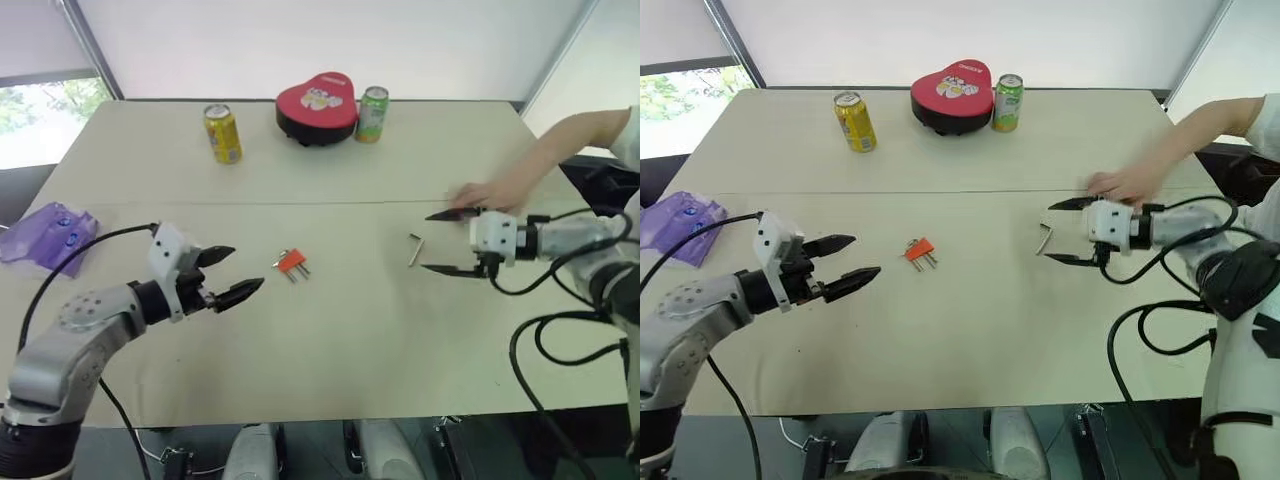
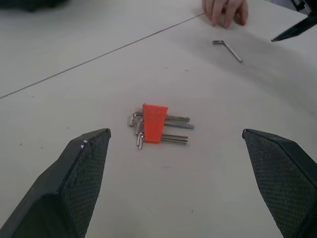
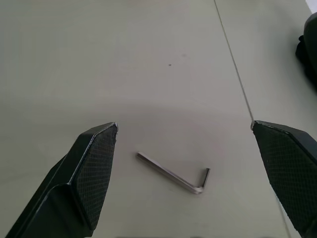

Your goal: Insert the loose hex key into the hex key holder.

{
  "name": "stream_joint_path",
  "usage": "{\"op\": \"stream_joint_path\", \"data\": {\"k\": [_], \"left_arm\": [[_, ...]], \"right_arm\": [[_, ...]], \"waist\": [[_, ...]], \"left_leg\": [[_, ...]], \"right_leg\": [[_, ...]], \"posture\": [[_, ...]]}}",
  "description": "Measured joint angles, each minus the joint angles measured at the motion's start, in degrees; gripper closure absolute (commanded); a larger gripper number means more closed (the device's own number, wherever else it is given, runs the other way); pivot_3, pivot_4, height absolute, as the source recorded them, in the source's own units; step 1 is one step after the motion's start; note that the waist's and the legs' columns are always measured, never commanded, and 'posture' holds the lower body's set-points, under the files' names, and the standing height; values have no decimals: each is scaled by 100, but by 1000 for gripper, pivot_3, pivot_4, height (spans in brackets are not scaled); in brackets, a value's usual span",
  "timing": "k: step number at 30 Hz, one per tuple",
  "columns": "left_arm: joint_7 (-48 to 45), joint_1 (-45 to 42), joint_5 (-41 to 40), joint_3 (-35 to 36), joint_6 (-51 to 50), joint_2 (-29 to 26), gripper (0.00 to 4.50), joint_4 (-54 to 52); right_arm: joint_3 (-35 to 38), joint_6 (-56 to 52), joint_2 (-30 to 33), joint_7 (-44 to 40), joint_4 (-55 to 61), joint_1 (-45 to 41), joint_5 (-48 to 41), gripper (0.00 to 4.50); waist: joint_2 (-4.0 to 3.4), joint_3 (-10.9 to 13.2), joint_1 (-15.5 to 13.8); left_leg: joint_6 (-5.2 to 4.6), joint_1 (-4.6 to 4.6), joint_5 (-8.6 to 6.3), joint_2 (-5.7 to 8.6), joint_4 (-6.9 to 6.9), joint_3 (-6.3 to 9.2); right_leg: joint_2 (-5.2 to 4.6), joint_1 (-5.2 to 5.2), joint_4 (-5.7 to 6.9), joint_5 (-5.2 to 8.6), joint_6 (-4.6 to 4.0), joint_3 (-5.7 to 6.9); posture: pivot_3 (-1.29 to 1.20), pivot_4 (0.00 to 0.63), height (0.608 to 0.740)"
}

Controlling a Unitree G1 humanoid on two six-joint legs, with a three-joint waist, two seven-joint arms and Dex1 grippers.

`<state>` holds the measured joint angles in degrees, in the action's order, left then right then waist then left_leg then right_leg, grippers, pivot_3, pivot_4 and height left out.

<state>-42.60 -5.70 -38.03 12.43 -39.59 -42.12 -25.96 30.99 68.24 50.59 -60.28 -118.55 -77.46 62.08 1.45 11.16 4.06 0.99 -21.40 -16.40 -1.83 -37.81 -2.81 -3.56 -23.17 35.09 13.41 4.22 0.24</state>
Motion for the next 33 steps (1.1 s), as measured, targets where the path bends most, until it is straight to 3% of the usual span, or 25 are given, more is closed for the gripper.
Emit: {"op": "stream_joint_path", "data": {"k": [18, 28, 33], "left_arm": [[-54, -83, -206, 175, -169, -144, 46, 140], [351, -108, -78, 110, -140, 241, 46, 258], [691, 51, 193, -101, 33, 610, 46, 88]], "right_arm": [[-199, -429, -474, -480, 3, -534, -543, 0], [-385, -411, -859, -321, 3, -619, -698, 0], [-659, -290, -1194, 204, 3, -567, -791, 0]], "waist": [[-14, 12, 1], [-16, 13, -7], [-15, 12, 8]], "left_leg": [[41, -2, 24, 4, 7, -15], [48, -4, 27, 2, 7, -16], [51, -1, 29, 2, 7, -18]], "right_leg": [[3, -17, 14, -2, 3, -1], [0, -18, 17, -3, 6, -2], [1, -19, 22, -4, 6, -3]], "posture": [[0, 150, 740], [0, 150, 740], [0, 150, 740]]}}
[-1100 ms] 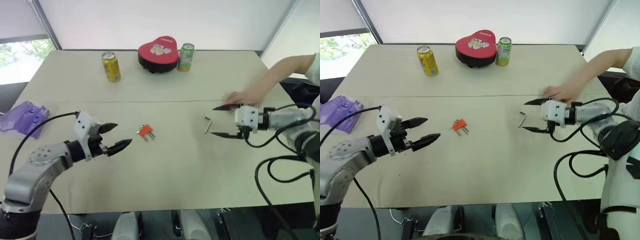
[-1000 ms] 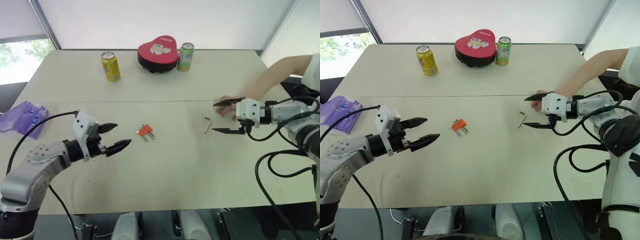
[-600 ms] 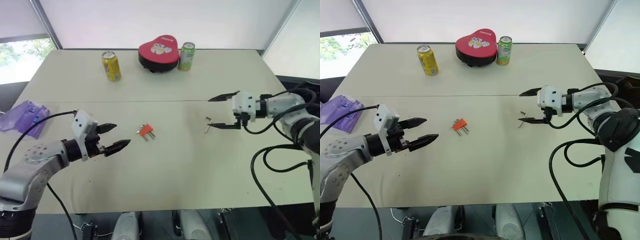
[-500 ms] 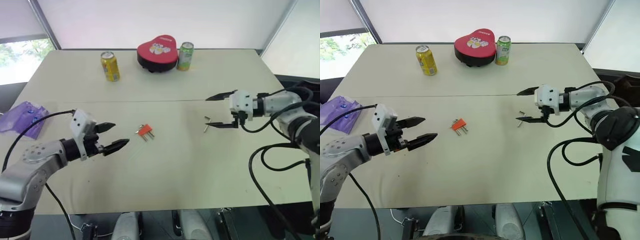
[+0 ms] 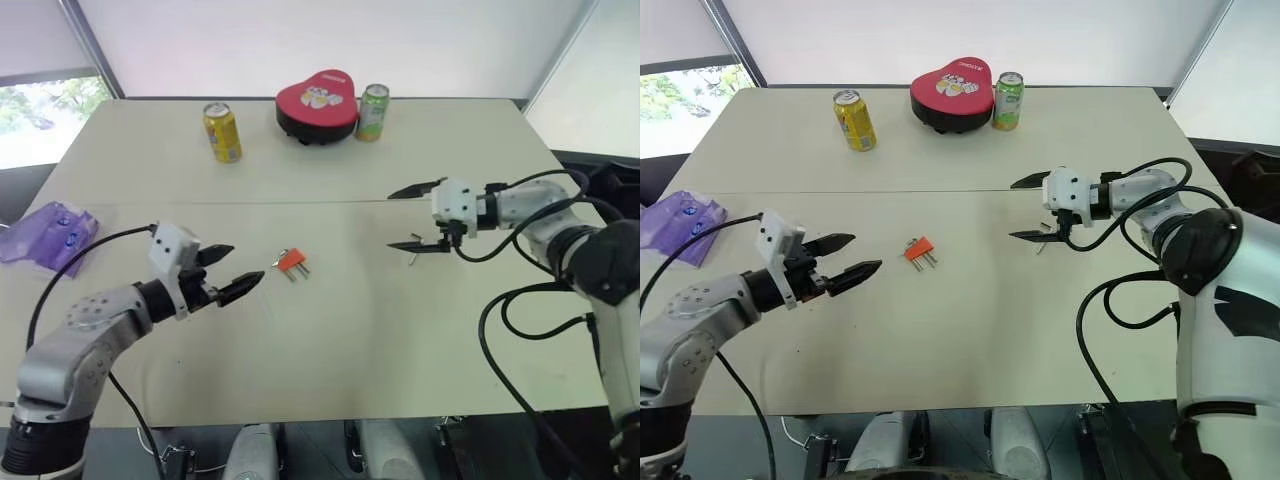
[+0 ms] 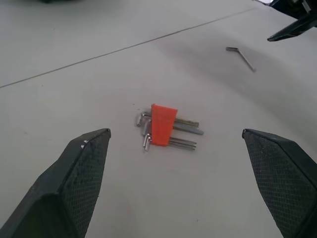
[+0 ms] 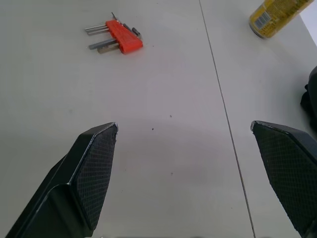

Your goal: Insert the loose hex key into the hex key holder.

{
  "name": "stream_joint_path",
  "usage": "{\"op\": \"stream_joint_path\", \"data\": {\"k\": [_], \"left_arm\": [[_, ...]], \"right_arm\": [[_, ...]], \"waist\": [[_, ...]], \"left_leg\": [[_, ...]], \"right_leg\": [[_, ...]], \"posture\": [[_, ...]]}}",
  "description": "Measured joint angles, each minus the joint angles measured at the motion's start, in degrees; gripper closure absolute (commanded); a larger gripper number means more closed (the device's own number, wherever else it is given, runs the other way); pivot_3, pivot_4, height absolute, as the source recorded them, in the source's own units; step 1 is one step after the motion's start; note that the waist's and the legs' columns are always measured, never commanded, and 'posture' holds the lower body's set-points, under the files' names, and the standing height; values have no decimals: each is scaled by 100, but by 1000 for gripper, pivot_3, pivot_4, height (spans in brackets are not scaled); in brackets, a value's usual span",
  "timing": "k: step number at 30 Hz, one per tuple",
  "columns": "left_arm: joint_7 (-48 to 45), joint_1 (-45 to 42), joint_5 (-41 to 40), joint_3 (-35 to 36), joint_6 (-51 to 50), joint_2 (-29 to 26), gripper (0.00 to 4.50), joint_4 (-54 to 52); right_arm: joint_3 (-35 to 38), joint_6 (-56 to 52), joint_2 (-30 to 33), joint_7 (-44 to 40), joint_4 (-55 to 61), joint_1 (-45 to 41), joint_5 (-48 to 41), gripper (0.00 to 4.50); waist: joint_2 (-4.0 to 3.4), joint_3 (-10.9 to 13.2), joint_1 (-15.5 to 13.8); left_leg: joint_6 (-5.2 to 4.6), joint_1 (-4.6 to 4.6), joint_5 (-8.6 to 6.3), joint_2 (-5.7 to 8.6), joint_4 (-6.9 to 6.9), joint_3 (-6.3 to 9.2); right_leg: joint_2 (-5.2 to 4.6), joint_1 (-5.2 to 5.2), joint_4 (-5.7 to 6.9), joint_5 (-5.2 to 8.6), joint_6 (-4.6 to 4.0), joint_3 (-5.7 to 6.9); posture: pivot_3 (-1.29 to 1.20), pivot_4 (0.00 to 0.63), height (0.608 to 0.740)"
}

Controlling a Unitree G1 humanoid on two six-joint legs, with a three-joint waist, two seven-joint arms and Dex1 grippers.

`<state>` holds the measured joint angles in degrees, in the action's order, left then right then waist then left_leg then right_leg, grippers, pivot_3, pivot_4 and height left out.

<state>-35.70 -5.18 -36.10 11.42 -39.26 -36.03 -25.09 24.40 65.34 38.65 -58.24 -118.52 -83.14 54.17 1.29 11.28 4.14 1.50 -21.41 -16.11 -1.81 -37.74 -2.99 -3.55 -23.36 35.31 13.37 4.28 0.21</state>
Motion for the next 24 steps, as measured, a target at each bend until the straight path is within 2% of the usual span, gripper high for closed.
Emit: {"op": "stream_joint_path", "data": {"k": [4, 7, 13, 17, 24], "left_arm": [[557, 256, 553, -297, 619, 800, 46, 79], [806, 431, 869, -453, 910, 1164, 46, 310], [1066, 644, 1247, -707, 1268, 1489, 46, 399], [1103, 758, 1359, -751, 1354, 1491, 46, 385], [1112, 849, 1421, -800, 1369, 1493, 46, 148]], "right_arm": [[-370, 61, -823, 877, 0, 108, -166, 0], [-666, 107, -1408, 1379, 0, 169, -237, 0], [-1233, -156, -2290, 2010, 218, 297, -660, 0], [-1686, -631, -2536, 1900, 1492, 939, -981, 0], [-2126, -1879, -2749, 822, 4383, 2294, -2118, 0]], "waist": [[1, -2, 13], [1, -2, -12], [4, -4, -18], [3, -4, -32], [-1, -6, -26]], "left_leg": [[15, 6, 9, -3, 0, -1], [21, 0, 12, -4, 0, 1], [10, -1, 6, -7, -3, 7], [-8, -5, -4, -6, -5, 13], [-12, -4, -7, -17, -4, 17]], "right_leg": [[3, -2, 15, -7, 12, -3], [5, -13, 32, -8, 12, -2], [-9, -13, 38, -8, 12, -2], [-13, -23, 57, -11, 18, -1], [-10, -38, 84, -13, 22, 0]], "posture": [[0, 150, 740], [0, 150, 740], [0, 150, 740], [0, 150, 740], [0, 150, 740]]}}
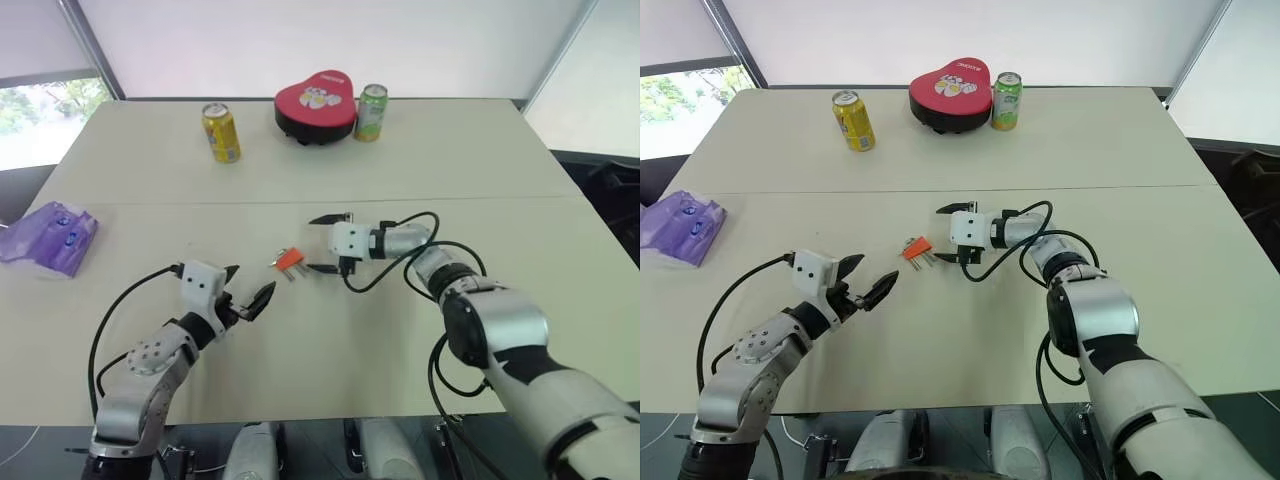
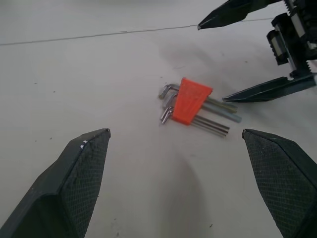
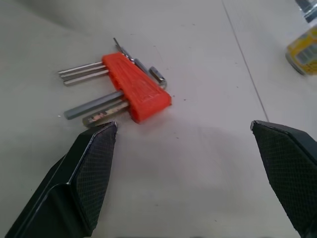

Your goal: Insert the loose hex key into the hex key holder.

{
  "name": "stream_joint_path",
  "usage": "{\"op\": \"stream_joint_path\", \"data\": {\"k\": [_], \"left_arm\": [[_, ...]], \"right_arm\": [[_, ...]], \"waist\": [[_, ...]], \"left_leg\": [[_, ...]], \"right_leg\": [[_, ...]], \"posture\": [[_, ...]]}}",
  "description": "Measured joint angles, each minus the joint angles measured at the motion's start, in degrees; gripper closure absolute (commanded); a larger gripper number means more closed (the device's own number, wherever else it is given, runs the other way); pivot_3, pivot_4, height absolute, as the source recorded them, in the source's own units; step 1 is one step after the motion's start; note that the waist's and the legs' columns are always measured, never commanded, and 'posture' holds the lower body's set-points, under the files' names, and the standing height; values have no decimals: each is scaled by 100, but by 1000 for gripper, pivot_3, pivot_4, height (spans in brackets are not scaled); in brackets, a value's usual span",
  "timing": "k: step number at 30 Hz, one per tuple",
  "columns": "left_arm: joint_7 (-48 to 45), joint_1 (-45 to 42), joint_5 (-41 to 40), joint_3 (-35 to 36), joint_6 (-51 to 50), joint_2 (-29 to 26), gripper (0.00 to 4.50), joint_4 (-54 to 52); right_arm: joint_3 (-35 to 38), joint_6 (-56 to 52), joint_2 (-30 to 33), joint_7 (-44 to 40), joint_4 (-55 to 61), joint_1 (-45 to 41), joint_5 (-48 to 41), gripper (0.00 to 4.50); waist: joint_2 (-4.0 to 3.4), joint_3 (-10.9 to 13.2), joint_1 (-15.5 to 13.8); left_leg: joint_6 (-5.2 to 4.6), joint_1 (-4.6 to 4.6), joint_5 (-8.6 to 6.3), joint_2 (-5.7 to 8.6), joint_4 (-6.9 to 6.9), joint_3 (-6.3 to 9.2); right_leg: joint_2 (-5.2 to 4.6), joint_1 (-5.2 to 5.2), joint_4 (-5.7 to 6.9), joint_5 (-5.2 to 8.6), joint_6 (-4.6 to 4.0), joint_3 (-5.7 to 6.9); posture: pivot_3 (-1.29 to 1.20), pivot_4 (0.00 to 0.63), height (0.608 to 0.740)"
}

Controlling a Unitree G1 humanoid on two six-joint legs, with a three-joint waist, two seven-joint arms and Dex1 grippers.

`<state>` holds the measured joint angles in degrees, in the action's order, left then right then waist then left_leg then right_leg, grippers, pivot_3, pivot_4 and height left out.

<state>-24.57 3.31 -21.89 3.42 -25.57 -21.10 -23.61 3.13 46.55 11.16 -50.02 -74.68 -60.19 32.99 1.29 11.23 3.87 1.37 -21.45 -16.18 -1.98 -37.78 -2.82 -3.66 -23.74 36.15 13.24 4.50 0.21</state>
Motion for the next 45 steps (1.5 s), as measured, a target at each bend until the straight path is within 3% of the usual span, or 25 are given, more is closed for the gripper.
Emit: {"op": "stream_joint_path", "data": {"k": [9, 19, 28, 34, 45], "left_arm": [[-3, 74, 14, -110, -6, 4, 46, -37], [71, 82, 19, -176, -6, 17, 46, -76], [119, 114, 20, -181, -6, 18, 46, -131], [105, 52, 25, -222, -4, 19, 46, -123], [94, -131, 32, -259, 1, 43, 46, -14]], "right_arm": [[-779, -2090, -213, -743, 2779, 1247, -1092, 0], [-1414, -3007, -507, -470, 2909, 1135, -1517, 0], [-1654, -3510, -103, -723, 3195, 1154, -1869, 0], [-1736, -4349, 102, -732, 4041, 1560, -2079, 0], [-1688, -6881, -339, -283, 4875, 1734, -2510, 0]], "waist": [[-2, -1, -10], [-2, -1, -47], [-1, -2, -188], [-2, -4, -202], [0, -20, -129]], "left_leg": [[-1, -1, -1, -3, 2, 2], [-2, -11, 0, -1, 2, -3], [-4, -18, 0, 5, -2, -3], [-7, -22, -3, 5, -8, -3], [-7, -11, -3, -4, -5, -1]], "right_leg": [[4, -9, 5, 0, 0, 3], [9, -23, 5, 1, -1, 5], [9, -23, 2, 1, -1, 5], [10, -25, 2, 1, -1, 6], [39, -24, 7, 1, -2, 5]], "posture": [[0, 150, 740], [0, 150, 740], [0, 150, 740], [0, 150, 740], [0, 150, 740]]}}
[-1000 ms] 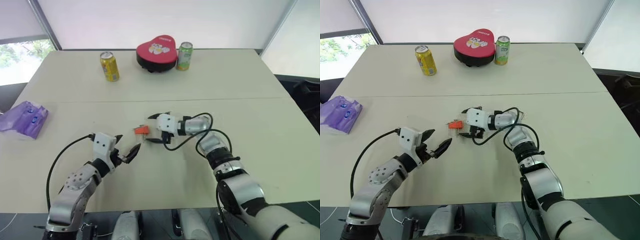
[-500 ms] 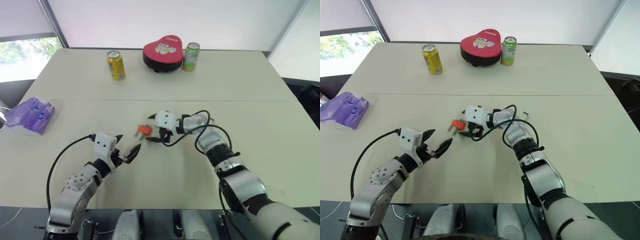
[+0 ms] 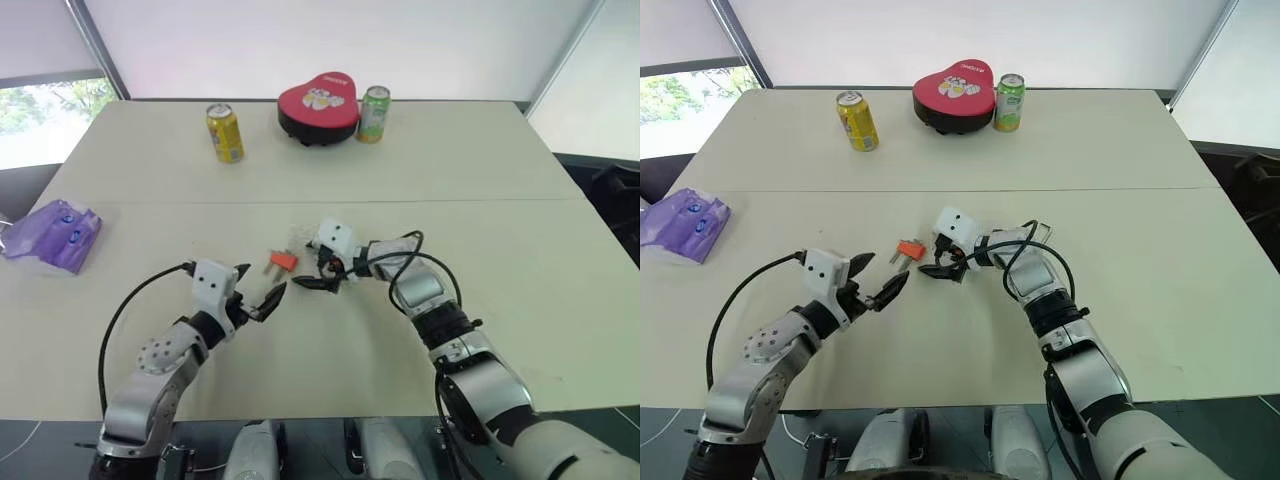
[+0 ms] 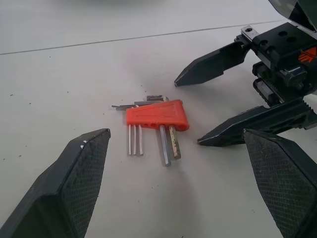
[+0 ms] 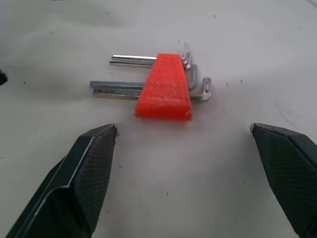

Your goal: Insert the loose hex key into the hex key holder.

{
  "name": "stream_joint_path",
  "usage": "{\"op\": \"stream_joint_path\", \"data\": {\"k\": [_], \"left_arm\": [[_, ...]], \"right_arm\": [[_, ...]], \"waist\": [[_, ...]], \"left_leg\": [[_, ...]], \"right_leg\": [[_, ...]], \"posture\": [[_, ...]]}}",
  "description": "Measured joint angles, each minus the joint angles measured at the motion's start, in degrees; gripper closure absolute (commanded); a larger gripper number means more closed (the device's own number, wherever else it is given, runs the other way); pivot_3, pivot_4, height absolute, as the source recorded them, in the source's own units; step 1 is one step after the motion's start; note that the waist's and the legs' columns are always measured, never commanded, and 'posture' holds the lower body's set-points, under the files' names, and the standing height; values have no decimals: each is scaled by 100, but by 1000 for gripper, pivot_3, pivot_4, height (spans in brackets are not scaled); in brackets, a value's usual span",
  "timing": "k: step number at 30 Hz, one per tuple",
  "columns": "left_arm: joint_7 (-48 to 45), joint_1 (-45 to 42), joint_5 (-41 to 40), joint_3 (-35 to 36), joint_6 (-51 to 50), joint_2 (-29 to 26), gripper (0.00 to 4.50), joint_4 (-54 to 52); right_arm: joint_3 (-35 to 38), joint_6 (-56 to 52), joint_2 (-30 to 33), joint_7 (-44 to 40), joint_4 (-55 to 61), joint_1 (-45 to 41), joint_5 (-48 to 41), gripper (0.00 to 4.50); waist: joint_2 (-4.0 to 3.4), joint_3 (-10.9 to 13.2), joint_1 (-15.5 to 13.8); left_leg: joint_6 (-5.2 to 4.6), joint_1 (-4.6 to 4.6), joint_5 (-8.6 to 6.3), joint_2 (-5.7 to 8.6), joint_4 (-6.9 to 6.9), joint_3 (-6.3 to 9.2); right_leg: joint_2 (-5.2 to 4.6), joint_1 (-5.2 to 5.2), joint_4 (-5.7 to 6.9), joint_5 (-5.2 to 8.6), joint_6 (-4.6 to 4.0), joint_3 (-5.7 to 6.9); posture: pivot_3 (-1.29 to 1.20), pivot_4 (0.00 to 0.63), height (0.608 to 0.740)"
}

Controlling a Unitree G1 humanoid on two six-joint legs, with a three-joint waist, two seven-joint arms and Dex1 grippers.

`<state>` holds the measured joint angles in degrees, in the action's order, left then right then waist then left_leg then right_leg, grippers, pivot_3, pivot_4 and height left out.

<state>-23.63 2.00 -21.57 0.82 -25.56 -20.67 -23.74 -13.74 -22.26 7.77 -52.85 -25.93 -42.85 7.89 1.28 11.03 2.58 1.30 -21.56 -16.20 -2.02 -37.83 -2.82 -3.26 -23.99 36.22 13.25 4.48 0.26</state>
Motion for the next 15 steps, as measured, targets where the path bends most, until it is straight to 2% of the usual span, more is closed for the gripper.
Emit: {"op": "stream_joint_path", "data": {"k": [6, 15], "left_arm": [[0, -3, 25, -3, 0, 10, 46, 16], [6, -44, 76, -10, 0, 64, 46, 15]], "right_arm": [[38, -784, -127, 209, 480, 115, -263, 0], [-189, -746, -126, 427, 657, 222, -290, 0]], "waist": [[1, 0, -4], [1, -1, 2]], "left_leg": [[-1, -6, -1, 0, 0, -1], [-1, -9, -1, 1, 0, -2]], "right_leg": [[-1, -5, -2, 0, 0, 0], [3, -10, -2, 0, 0, 0]], "posture": [[0, 150, 740], [0, 150, 740]]}}
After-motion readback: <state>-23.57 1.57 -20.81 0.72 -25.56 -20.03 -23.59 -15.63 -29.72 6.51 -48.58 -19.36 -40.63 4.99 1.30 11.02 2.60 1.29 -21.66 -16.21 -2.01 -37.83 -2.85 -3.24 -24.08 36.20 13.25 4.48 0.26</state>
